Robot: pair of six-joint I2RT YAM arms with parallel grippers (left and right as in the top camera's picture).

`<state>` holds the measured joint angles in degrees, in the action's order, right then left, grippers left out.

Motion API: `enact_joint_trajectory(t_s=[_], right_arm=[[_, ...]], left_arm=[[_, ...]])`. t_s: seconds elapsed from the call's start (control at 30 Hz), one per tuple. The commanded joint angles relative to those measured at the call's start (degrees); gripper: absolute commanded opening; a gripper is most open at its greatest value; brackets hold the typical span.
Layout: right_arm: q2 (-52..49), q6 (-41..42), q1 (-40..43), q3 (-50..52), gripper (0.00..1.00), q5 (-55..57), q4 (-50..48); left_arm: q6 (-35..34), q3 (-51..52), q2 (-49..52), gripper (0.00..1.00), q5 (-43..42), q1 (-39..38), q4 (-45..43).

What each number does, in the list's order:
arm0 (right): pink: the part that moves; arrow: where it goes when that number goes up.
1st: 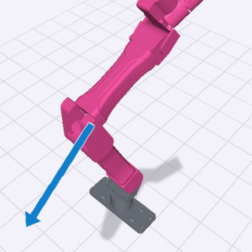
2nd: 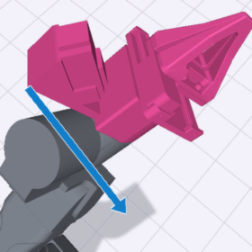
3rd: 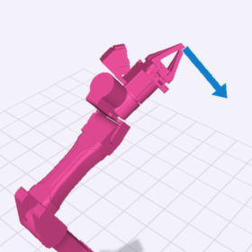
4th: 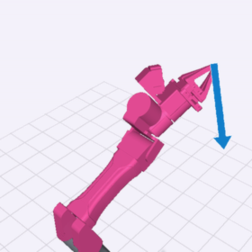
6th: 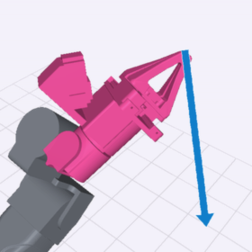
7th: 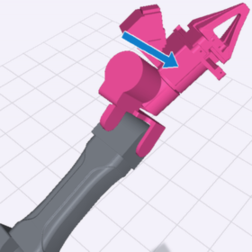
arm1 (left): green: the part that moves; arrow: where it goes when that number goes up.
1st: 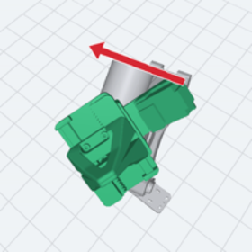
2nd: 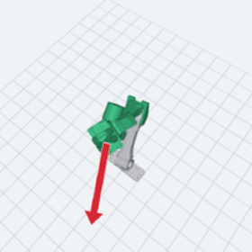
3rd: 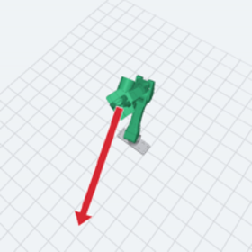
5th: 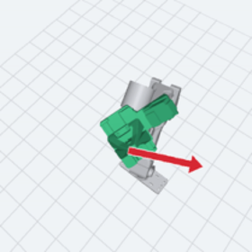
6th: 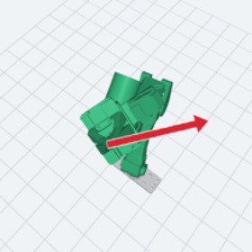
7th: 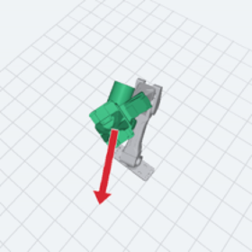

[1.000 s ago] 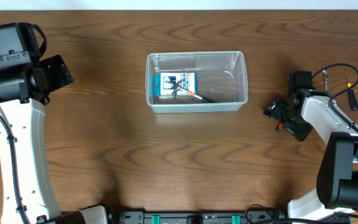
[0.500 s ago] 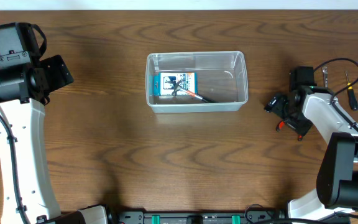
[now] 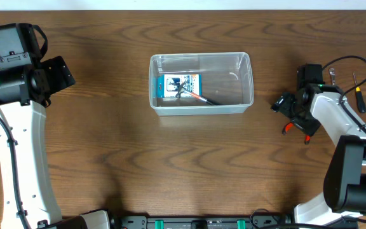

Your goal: Pack container

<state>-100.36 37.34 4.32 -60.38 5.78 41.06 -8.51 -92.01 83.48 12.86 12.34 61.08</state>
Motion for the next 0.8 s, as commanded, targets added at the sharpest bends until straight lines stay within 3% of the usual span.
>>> enact_joint_trajectory(t_s=[0.0,0.77], right_arm=[[-1.92,1.42,-0.22,-1.14,0.99,-0.02,0.11],[-4.79,1.84,-0.22,-1.86,0.99,0.09,-1.55]], left_arm=[[0.94,-0.11,0.11,0.98,0.90,0.24,-0.04],[0.94,-0.11,0.11,0.98,0.90,0.24,-0.04]])
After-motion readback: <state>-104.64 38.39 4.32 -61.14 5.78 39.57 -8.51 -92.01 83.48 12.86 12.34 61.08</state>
